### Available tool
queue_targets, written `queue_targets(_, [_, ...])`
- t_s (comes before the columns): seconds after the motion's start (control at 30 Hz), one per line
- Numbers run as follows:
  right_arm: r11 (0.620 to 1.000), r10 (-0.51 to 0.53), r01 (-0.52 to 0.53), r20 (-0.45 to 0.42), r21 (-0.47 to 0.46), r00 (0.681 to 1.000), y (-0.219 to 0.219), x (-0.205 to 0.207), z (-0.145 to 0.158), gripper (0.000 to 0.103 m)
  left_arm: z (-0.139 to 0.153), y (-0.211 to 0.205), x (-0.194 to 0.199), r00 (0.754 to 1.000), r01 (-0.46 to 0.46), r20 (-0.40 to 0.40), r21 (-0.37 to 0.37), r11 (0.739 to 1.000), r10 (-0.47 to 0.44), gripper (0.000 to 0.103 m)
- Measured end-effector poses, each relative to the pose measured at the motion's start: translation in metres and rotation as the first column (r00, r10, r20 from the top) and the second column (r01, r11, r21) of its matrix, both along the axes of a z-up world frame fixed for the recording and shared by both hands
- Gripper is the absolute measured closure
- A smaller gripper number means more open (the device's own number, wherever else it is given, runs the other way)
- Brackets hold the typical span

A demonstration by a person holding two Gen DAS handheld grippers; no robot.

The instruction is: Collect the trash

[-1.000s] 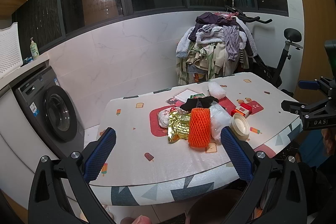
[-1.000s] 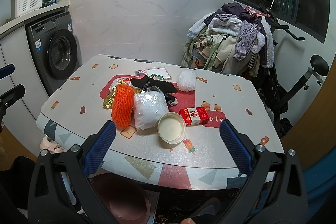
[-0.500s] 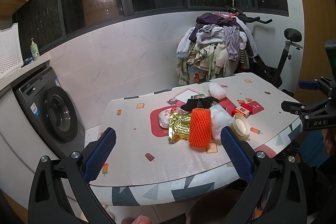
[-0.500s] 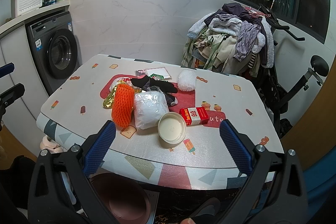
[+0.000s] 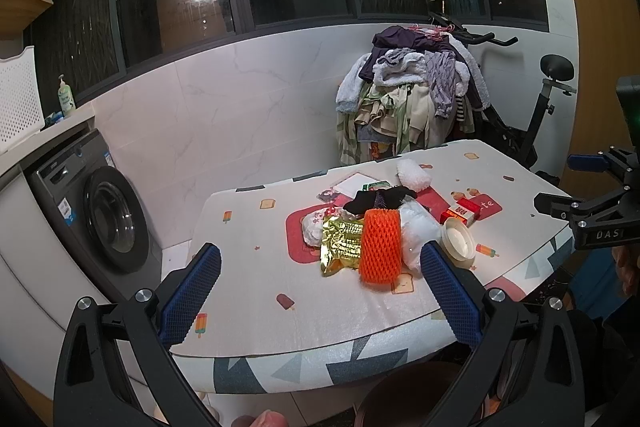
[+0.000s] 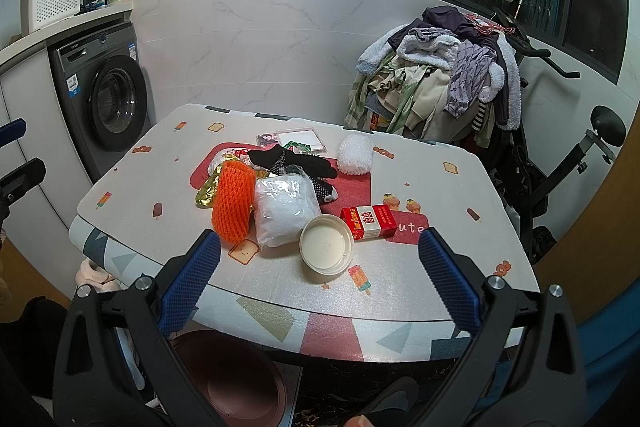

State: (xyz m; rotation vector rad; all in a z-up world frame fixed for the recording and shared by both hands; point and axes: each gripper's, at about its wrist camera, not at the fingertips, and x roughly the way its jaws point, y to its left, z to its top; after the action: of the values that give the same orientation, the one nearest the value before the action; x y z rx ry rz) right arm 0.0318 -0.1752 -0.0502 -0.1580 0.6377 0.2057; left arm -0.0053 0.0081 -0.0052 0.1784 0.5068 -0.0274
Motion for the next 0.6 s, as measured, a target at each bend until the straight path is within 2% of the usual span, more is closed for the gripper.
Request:
queue_targets(0.3, [0.999, 0.013, -0.013, -0.013, 0.038, 1.000, -0.006, 0.003, -0.008, 0.006, 0.000, 0.014, 0.017, 0.999, 0.031, -0.007, -0.007, 0.999, -0.032, 0.005])
queue_targets(0.4, [0.998, 0.035, -0.034, -0.018, 0.052, 0.999, -0.011, 0.007, -0.018, 0.006, -0.008, 0.019, 0.023, 1.000, 0.024, -0.007, -0.009, 1.000, -0.024, 0.005])
queue_targets(0.6, [0.999, 0.036, -0.035, -0.036, 0.025, 0.999, -0.020, 0.016, -0.051, 0.006, -0.025, 0.025, 0.031, 1.000, 0.022, 0.005, 0.000, 1.000, -0.022, 0.005])
